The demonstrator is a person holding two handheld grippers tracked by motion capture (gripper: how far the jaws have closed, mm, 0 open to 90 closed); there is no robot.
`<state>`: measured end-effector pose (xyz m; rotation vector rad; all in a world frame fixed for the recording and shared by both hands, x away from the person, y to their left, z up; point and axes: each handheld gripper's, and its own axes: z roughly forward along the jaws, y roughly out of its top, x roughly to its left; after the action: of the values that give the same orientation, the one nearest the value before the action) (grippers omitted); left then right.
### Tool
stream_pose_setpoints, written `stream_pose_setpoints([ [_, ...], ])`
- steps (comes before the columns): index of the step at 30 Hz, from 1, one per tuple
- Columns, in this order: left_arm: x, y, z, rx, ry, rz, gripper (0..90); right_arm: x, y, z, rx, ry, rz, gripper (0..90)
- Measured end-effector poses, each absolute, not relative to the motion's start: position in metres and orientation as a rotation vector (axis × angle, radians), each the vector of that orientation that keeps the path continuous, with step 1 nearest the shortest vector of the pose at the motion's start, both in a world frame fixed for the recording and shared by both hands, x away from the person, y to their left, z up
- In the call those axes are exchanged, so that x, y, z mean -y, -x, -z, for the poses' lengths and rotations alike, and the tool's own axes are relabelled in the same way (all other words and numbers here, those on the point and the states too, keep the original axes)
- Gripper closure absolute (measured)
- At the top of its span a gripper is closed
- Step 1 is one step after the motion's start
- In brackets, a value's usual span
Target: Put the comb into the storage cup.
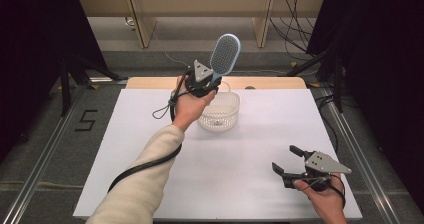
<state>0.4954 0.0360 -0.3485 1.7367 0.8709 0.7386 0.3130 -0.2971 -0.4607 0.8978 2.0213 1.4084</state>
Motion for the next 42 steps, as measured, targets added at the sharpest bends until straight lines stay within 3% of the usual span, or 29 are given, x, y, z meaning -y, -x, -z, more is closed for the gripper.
stream_pose_setpoints([
  [42,-0.0322,-0.5044,0.3578,-0.86,-1.756,-0.746,69.6,0.2976,-0.3129,0.4605,-2.021,-0.9,-1.41,15.2],
])
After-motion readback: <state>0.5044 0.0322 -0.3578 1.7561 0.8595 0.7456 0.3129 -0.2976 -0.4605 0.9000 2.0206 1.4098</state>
